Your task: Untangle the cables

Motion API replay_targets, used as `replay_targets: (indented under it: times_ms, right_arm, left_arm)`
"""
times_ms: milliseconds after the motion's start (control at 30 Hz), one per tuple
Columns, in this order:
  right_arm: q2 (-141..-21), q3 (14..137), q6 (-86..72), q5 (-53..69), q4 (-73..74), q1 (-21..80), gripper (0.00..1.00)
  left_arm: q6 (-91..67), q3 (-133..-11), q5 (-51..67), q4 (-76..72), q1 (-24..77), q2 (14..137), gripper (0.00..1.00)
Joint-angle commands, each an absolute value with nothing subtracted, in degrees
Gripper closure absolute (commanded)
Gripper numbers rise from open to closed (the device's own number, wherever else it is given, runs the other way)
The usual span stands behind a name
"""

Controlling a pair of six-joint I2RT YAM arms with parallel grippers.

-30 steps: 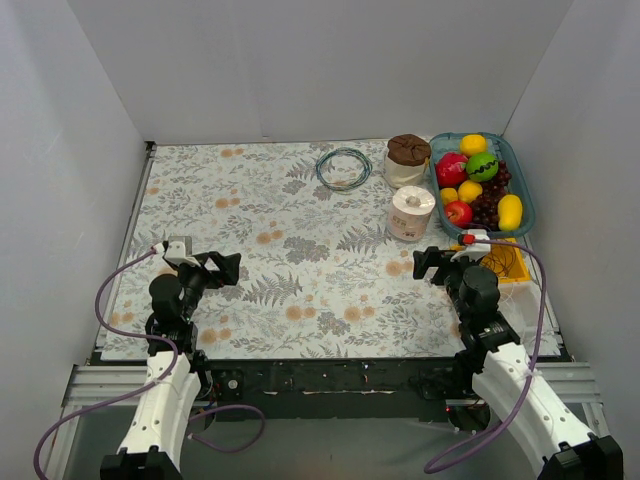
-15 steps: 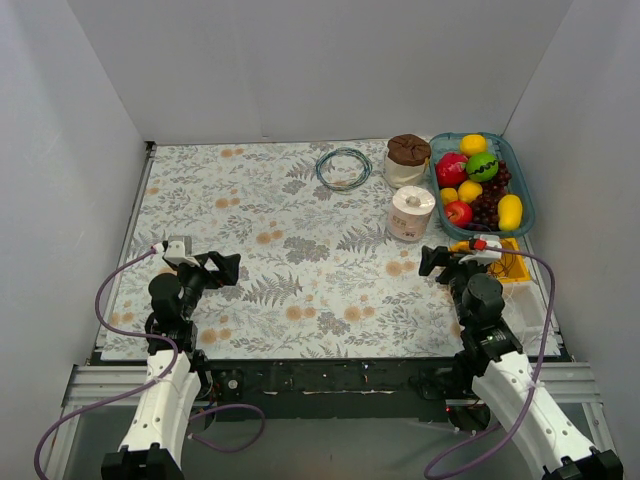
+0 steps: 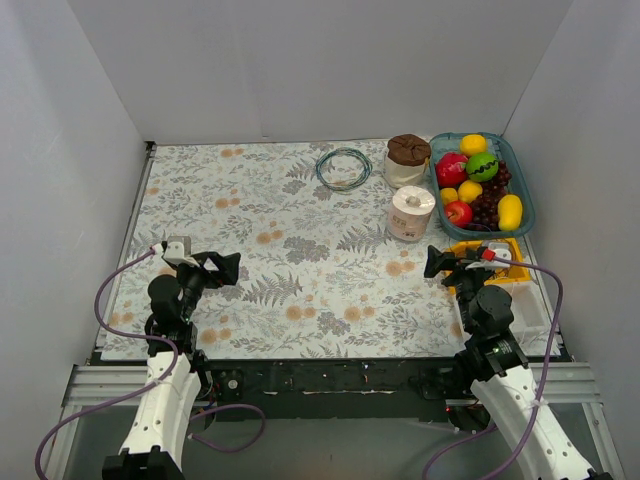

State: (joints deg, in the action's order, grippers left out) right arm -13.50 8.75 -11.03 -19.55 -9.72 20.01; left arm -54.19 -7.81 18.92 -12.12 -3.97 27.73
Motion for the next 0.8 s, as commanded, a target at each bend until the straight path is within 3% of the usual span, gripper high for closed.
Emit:
replay_targets:
  times_ms: [0,367,567,767]
  right_arm:
    - [-14.6,11.8,-9.8,-19.7,-8.6,20.3,0.02]
    - [-15.5,11.8,-6.2,-21.5,-8.8,20.3,0.02]
    - [-15.1,12.0,-6.0,-21.4,-8.5,20.2,0.02]
    - [-15.9,12.1,-5.8,-21.1,-8.8,20.3,0.02]
  left_arm:
    - [-53.6,-6.8,20.8,-13.7,-4.2,26.8,0.02]
    - [-53.8,-7.6,19.8,-13.0,-3.9,26.6,0.02]
    - [-54.2,-14.8,18.9,-6.9,-3.7,26.6,0.02]
    - [-57.4,-19.5,2.9,-0.4,-3.3,26.6,0.02]
